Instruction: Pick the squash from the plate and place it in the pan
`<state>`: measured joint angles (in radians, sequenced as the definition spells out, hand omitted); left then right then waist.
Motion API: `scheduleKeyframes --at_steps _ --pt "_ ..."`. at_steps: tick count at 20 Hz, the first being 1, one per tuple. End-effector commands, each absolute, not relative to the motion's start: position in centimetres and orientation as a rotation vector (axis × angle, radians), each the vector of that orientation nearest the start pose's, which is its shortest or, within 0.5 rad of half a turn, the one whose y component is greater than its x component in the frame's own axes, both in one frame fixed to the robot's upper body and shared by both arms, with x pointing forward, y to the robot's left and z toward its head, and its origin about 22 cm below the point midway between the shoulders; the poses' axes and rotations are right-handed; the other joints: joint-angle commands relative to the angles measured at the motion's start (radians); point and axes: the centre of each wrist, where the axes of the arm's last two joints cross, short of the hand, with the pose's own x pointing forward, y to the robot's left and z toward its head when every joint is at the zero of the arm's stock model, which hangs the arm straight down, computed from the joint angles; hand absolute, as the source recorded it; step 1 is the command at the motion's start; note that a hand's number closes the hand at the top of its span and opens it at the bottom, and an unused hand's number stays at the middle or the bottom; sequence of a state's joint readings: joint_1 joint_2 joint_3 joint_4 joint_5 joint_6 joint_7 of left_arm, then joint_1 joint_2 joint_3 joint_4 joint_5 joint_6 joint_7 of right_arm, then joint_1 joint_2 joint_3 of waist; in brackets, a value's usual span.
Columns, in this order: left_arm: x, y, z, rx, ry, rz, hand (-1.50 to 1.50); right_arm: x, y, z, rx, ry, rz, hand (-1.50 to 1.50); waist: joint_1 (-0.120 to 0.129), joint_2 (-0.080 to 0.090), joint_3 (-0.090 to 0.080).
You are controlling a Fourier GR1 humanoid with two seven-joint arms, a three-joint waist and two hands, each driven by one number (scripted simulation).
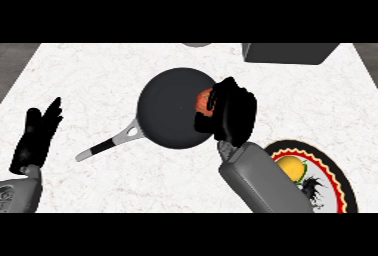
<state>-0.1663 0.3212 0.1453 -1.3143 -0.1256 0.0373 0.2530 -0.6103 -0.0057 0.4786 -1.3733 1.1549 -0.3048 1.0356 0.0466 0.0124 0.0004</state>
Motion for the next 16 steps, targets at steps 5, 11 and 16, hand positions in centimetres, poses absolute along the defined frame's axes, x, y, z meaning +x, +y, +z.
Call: scheduleKeyframes --at_steps 5,11,16 --pt "27.9 34.7 1.7 0.459 -1.243 -0.162 0.0 37.1 -5.6 6.3 -1.08 -1.3 0.345 1.5 0.032 0.01 0.0" --pt "29.6 32.1 1.7 0.425 -1.244 -0.187 0.0 38.1 -6.1 4.7 -0.951 -1.321 0.247 1.5 0.055 0.026 0.002" --pt "30.2 31.2 2.6 0.405 -1.279 -0.2 0.0 38.7 -6.3 3.7 -0.882 -1.3 0.206 -1.5 0.088 0.027 0.003"
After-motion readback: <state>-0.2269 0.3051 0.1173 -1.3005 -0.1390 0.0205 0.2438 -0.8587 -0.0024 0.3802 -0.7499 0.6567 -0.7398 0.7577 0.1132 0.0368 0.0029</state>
